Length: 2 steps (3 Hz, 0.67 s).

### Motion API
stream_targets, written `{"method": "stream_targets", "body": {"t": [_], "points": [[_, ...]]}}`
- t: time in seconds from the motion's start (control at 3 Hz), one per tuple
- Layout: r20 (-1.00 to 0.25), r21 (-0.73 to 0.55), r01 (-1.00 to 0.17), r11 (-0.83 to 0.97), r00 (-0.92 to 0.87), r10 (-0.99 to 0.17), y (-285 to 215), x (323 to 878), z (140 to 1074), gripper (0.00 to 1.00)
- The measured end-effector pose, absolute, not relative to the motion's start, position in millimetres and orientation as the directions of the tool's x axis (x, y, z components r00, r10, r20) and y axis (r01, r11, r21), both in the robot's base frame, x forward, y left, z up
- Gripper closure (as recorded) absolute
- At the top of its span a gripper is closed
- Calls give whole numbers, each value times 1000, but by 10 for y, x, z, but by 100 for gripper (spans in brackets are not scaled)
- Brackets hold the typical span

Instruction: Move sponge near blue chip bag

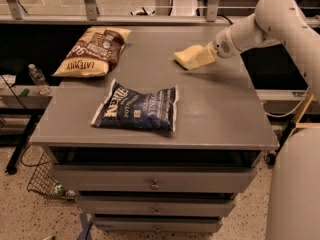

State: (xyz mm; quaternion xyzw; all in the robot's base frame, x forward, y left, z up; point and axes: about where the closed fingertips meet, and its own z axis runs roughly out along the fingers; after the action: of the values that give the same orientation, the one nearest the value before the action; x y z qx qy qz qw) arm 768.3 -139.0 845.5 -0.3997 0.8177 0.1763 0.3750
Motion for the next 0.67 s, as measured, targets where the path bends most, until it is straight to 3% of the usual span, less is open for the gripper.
{"method": "stream_targets", "body": {"t": [0.67], "points": [[-761, -9, -792, 611, -391, -518, -1320, 7763, 8424, 64]]}}
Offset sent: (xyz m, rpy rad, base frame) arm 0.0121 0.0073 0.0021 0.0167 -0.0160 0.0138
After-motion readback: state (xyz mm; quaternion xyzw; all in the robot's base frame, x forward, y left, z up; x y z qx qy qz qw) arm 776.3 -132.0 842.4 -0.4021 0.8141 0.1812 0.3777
